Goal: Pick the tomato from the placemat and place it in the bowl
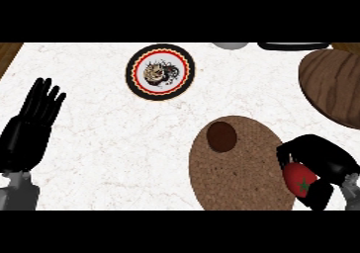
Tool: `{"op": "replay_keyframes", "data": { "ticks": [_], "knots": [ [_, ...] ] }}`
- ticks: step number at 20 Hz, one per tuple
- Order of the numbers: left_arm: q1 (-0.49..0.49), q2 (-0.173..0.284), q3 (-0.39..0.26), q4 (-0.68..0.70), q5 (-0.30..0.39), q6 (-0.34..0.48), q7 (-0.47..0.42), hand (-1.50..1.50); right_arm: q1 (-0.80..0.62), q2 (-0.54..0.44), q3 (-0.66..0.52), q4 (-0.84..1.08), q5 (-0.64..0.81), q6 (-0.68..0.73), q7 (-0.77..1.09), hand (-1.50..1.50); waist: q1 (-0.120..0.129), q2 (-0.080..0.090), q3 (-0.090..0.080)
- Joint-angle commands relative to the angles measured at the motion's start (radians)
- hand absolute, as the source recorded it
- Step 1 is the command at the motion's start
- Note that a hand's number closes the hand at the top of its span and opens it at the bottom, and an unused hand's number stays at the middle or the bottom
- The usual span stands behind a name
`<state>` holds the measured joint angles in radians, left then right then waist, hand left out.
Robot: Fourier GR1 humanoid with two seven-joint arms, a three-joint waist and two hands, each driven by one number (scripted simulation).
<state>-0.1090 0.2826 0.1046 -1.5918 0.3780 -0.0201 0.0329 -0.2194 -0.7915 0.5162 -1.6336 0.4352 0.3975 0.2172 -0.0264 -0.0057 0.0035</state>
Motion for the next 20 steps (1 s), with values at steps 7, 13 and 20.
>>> {"op": "replay_keyframes", "data": {
  "ticks": [7, 13, 20],
  "knots": [
    [0.015, -0.029, -0.017, 0.031, -0.033, -0.007, -0.045, 0.0, 0.209, -0.249, -0.317, 0.076, -0.016, -0.327, -0.542, 1.5, -0.009, 0.003, -0.003],
    [0.007, -0.014, -0.01, -0.034, -0.026, 0.011, 0.02, 0.0, 0.254, -0.31, -0.574, 0.024, -0.144, -0.331, -0.469, 1.5, -0.006, -0.001, -0.004],
    [-0.039, -0.007, 0.003, 0.002, -0.012, -0.031, 0.019, 0.0, 0.129, -0.324, -0.731, 0.166, -0.216, -0.233, -0.412, 1.5, 0.031, 0.007, -0.004]
  ]
}}
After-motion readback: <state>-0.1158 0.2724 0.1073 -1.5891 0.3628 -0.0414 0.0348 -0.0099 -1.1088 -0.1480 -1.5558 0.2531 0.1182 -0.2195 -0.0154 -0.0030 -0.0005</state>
